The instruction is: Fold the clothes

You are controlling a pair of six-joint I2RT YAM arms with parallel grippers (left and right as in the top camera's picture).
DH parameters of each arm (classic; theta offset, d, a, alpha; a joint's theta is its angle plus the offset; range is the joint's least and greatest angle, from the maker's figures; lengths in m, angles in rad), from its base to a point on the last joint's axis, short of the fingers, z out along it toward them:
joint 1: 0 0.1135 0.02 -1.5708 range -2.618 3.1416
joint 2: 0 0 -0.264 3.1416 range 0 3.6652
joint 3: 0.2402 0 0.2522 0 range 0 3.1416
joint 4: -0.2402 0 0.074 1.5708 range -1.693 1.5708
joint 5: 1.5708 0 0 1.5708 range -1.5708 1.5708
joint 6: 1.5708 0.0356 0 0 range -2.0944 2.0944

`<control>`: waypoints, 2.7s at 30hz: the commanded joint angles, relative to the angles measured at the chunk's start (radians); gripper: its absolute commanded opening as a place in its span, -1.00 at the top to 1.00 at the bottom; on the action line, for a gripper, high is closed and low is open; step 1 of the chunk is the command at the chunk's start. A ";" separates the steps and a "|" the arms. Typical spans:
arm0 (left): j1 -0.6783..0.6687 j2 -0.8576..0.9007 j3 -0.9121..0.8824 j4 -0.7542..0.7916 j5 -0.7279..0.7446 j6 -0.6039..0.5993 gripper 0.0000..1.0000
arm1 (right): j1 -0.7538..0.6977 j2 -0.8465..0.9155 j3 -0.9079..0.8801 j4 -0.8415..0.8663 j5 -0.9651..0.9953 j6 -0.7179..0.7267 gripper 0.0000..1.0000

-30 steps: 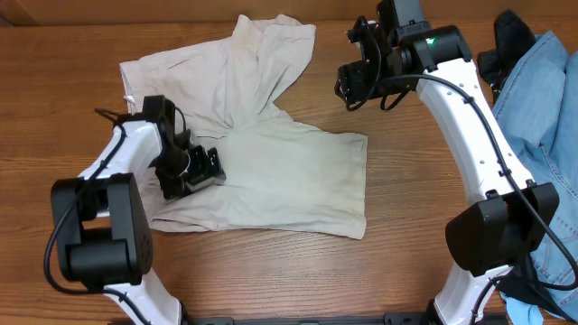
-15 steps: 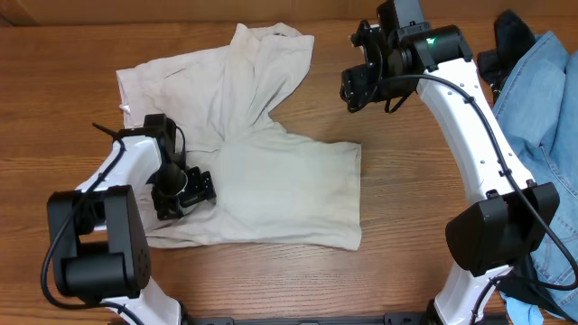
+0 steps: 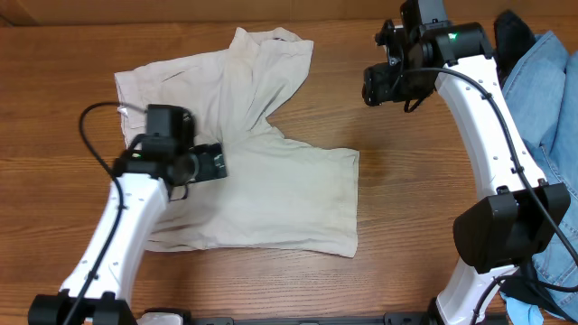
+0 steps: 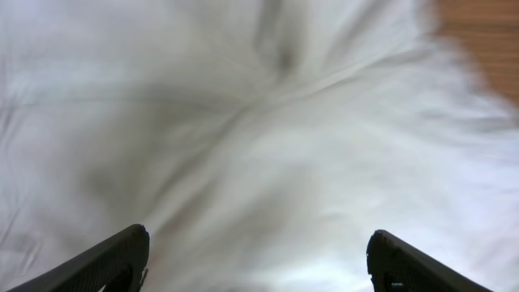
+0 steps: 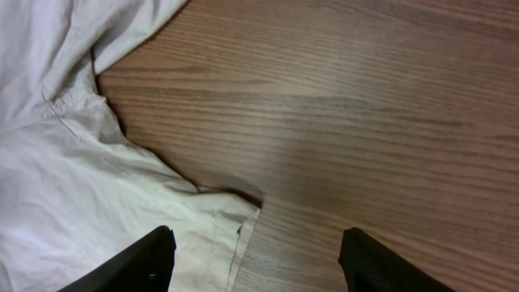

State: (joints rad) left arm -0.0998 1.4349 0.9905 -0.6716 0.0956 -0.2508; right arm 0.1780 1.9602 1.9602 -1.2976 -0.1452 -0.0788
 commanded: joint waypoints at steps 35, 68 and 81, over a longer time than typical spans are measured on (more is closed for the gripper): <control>-0.089 0.387 -0.025 -0.298 0.081 0.056 -0.49 | 0.005 0.002 0.024 -0.070 0.006 -0.009 -0.47; 0.237 0.360 0.158 -0.123 0.003 -0.122 -0.80 | 0.361 0.352 0.023 0.650 -0.046 0.138 -0.42; 0.237 0.468 0.158 -0.086 0.043 -0.082 -0.82 | 0.371 0.425 0.023 0.742 -0.020 0.188 -0.30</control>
State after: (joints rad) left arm 0.1436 1.8778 1.1591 -0.7769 0.1024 -0.3813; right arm 0.5457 2.3466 1.9644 -0.5644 -0.1787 0.0875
